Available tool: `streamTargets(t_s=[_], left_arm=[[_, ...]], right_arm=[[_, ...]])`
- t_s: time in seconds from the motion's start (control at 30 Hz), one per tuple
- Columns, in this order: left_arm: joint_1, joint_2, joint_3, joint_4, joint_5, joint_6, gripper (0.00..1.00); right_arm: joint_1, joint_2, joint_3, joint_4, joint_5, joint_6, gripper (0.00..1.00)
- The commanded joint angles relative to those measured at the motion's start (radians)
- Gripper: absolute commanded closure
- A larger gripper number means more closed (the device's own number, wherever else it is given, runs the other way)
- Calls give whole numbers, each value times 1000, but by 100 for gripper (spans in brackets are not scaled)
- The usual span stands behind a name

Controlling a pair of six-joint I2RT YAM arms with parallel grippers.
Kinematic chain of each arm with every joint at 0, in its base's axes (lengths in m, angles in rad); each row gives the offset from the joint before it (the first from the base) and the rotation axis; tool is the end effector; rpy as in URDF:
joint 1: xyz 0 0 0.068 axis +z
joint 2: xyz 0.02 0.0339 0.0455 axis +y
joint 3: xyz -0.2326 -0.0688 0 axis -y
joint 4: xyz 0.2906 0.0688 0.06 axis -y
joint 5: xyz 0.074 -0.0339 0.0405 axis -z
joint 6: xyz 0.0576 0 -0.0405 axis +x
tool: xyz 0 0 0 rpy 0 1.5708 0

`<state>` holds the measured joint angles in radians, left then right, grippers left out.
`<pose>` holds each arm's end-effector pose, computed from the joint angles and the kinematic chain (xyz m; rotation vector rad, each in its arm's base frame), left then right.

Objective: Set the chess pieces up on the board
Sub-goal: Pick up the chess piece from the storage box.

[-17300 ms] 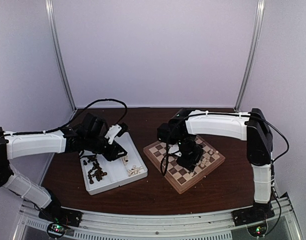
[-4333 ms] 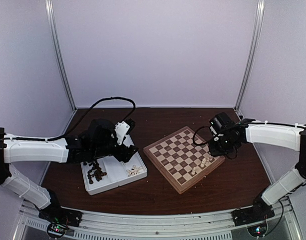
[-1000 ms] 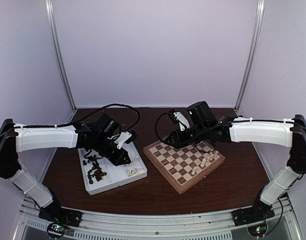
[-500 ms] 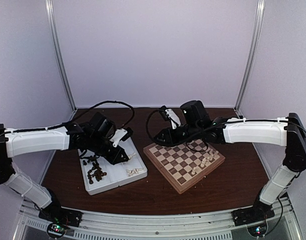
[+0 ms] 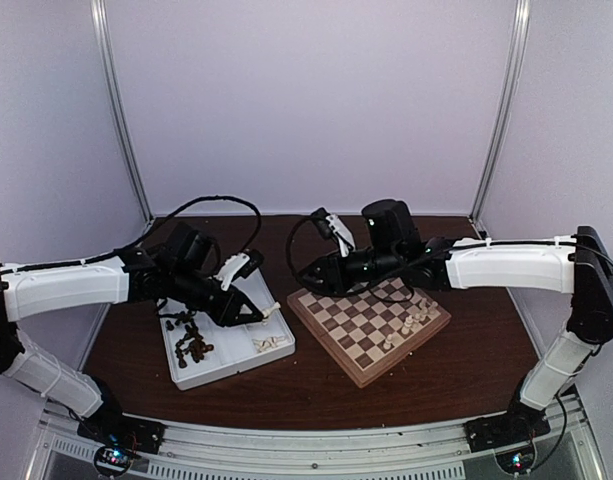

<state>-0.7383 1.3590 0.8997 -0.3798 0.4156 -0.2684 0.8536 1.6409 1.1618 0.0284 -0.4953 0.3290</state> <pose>0.2379 -0.2479 0.1716 0.7895 2.4182 -0.9369 0.2647 0.3451 0.2105 -0.8940 2.0044 1.2126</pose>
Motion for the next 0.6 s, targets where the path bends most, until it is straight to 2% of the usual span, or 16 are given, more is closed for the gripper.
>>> streamTargets(t_s=[0.0,0.2,0.57], left_arm=[[12,-23,-14,91,160,9,93],[13,-21,5,114,295,32,92],[13,-67,-19,160,330,36,91]], right_arm=[[16,3,-9,74,-118,1,55],[28,36,15,79,-241,-39,49],[33,59,20,82,-378,-27,53]])
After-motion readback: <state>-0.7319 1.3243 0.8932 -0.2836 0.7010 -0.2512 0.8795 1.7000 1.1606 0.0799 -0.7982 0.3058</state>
